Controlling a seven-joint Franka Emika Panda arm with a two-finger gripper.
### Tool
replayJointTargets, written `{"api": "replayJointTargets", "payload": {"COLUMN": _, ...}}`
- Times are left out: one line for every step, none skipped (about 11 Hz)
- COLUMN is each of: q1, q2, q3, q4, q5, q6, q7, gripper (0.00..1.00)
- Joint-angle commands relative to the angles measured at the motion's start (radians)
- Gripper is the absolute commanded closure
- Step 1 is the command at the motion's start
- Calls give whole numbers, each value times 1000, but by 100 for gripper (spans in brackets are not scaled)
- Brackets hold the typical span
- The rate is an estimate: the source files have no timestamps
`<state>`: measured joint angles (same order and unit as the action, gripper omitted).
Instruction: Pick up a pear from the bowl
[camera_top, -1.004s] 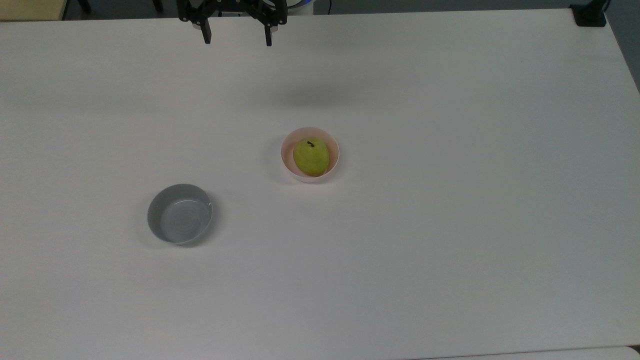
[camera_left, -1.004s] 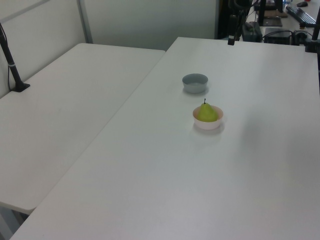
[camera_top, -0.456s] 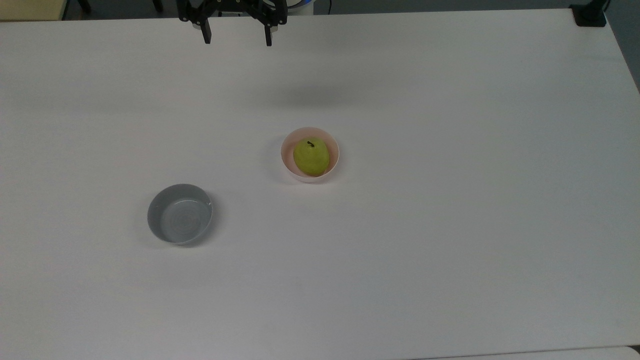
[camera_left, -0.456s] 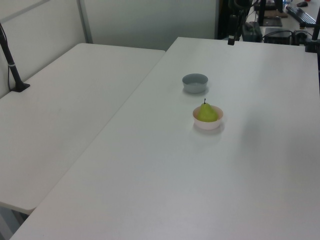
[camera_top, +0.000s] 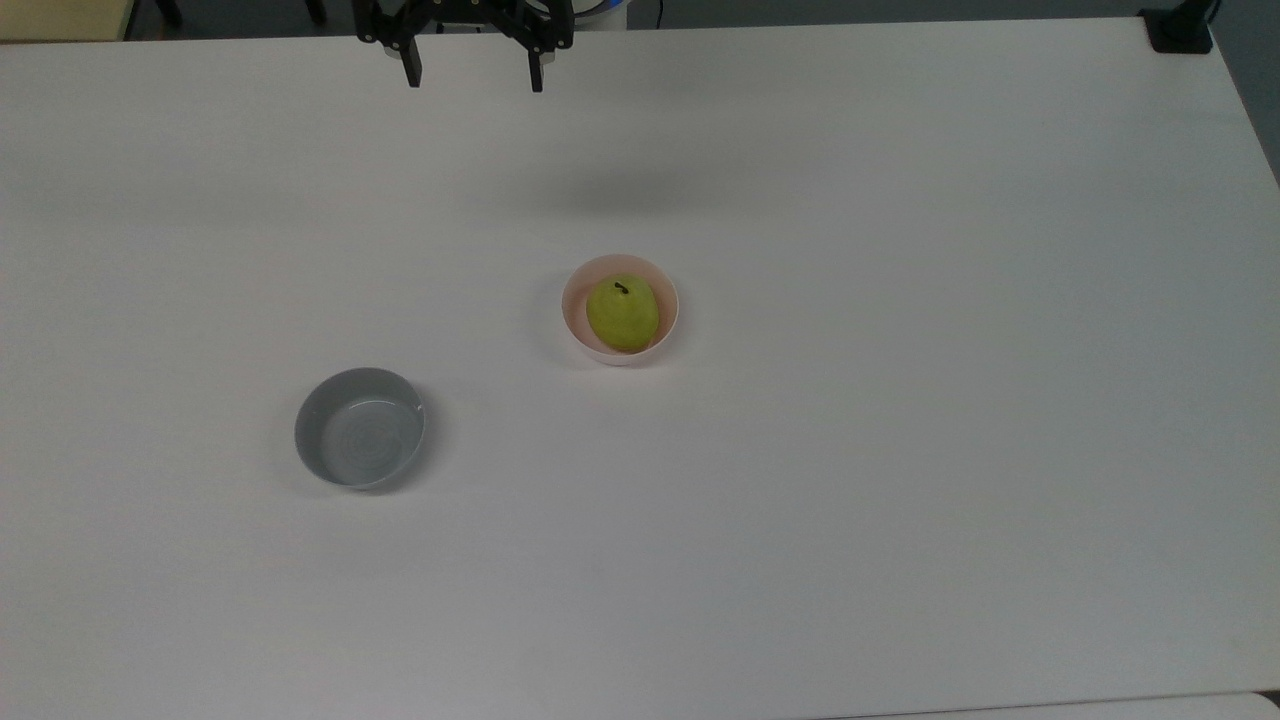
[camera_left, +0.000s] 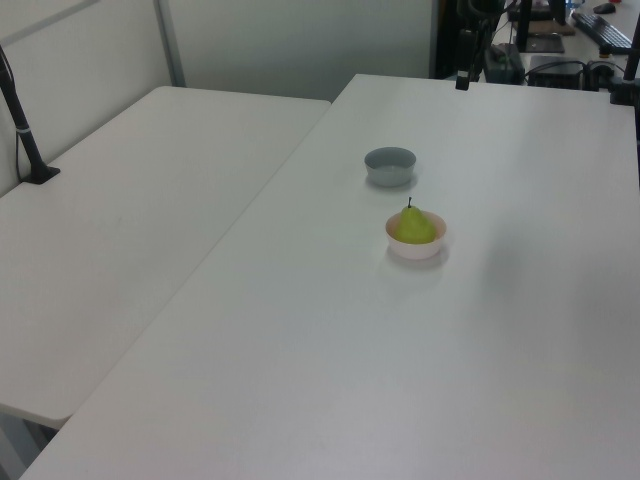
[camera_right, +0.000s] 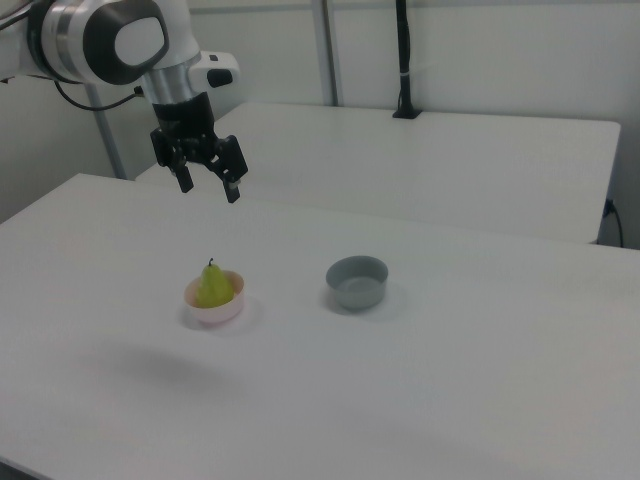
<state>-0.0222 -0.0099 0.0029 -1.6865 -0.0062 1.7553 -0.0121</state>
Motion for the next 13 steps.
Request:
{"api": "replayJointTargets", "payload": {"q1": 18, "q2": -5, "q3": -18, "q4": -18, "q5": 20, "q6": 21, "q7": -42, "gripper": 0}}
{"api": "replayJointTargets", "payload": {"q1": 19, "q2": 4, "q3": -17, "q4": -19, "q5": 18, "q6": 21, "q7": -107, "gripper": 0}}
{"api": "replayJointTargets", "payload": {"q1": 18, "q2": 14, "q3": -15, "q4": -19, "q5": 18, "q6": 20, "q7": -193, "gripper": 0}}
{"api": "replayJointTargets", "payload": {"q1": 19, "q2": 22, "q3": -14, "q4": -19, "q5": 18, "q6": 23, "q7": -227, "gripper": 0}}
{"api": "replayJointTargets", "payload": {"q1": 19, "q2": 42, "q3": -9, "q4": -18, "q5": 11, "q6": 24, "q7": -227, "gripper": 0}}
{"api": "replayJointTargets", "payload": {"q1": 27, "q2": 57, "q3": 0, "q4": -16, "q5": 6, "q6": 26, "q7": -229, "gripper": 0}}
{"api": "replayJointTargets", "payload": {"q1": 43, "q2": 77, "q3": 2, "q4": -18, "q5": 0, "q6": 32, "q7": -235, "gripper": 0}}
{"api": "replayJointTargets", "payload": {"q1": 63, "q2": 97, "q3": 8, "q4": -21, "q5": -21, "q6": 65, "q7": -233, "gripper": 0}}
{"api": "replayJointTargets", "payload": {"q1": 76, "q2": 117, "q3": 9, "q4": -31, "q5": -23, "q6": 94, "q7": -224, "gripper": 0}}
{"api": "replayJointTargets", "payload": {"q1": 88, "q2": 146, "q3": 9, "q4": -32, "q5": -11, "q6": 120, "q7": -210, "gripper": 0}}
{"api": "replayJointTargets", "payload": {"q1": 115, "q2": 166, "q3": 9, "q4": -47, "q5": -9, "q6": 160, "q7": -185, "gripper": 0}}
{"api": "replayJointTargets", "payload": {"q1": 128, "q2": 185, "q3": 9, "q4": -67, "q5": -9, "q6": 223, "q7": -155, "gripper": 0}}
{"api": "replayJointTargets", "payload": {"q1": 139, "q2": 208, "q3": 11, "q4": -80, "q5": -9, "q6": 263, "q7": -143, "gripper": 0}}
